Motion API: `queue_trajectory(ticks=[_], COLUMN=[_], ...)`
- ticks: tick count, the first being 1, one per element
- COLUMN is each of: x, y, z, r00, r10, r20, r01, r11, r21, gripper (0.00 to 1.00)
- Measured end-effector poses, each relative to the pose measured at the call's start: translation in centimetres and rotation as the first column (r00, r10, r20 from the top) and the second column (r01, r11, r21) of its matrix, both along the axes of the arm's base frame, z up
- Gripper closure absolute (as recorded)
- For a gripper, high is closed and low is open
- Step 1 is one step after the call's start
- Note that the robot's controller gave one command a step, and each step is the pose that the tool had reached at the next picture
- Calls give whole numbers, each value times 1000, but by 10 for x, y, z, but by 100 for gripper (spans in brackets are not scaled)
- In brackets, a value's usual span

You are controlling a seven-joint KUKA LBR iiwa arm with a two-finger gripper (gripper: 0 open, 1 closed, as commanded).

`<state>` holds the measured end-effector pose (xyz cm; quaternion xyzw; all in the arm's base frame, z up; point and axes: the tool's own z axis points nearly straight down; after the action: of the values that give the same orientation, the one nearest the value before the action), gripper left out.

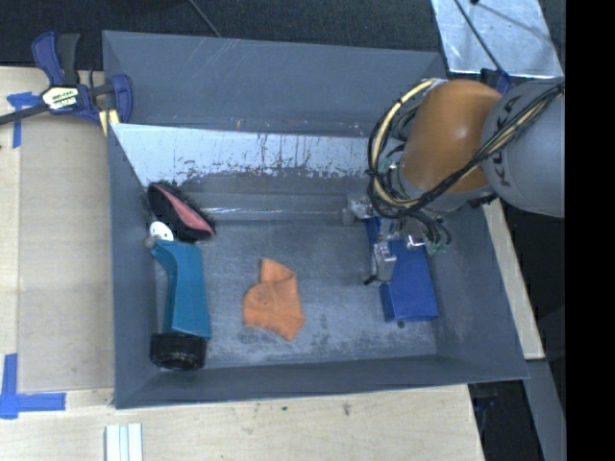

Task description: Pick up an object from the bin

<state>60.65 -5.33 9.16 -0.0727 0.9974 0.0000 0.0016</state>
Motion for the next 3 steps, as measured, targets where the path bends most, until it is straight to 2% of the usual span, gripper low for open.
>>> queue_trajectory(ticks=[1,3], x=[-5,14], y=[32,92], z=[-9,-12], r00=[1000,982], r10=[7,190], r20=[-1,1], r01=[-7,-190], r11=[1000,982], r21=[-1,0], gripper=[0,0])
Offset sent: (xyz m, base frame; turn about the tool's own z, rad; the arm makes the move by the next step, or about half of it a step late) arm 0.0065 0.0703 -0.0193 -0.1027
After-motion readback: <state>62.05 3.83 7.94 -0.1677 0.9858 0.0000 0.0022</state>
